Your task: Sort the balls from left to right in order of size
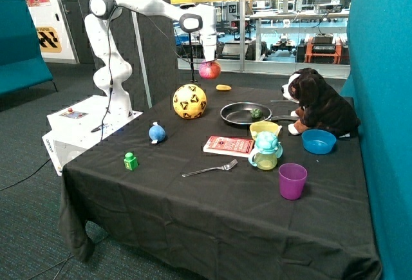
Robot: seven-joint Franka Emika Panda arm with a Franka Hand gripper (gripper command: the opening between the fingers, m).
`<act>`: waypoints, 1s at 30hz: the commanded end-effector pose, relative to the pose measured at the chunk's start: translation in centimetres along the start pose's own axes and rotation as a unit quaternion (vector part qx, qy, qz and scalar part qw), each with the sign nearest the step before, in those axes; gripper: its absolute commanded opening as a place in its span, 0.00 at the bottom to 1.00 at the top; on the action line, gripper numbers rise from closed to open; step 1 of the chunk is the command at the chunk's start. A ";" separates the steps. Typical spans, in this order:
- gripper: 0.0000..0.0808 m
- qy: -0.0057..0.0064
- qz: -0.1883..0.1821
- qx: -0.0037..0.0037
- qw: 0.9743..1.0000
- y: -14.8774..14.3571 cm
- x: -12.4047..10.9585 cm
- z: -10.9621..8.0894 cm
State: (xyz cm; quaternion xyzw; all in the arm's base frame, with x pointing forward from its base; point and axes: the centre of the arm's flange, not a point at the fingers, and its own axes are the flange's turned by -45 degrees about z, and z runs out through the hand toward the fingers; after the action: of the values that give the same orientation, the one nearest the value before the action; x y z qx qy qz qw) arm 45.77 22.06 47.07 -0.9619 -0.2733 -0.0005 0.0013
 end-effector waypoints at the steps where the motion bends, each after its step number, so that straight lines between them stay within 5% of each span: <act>1: 0.00 -0.001 0.019 -0.001 1.000 2.5 0.1 -3.6; 17: 0.00 -0.001 0.085 -0.001 0.996 10.5 -2.5 -5.0; 19: 0.00 -0.001 0.111 -0.001 0.994 11.5 -2.8 -5.0; 30: 0.00 -0.001 0.143 -0.001 0.990 16.4 -4.7 -4.7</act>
State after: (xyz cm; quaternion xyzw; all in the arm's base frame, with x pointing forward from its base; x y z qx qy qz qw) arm 49.47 9.85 51.69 -0.9860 -0.1668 -0.0009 0.0001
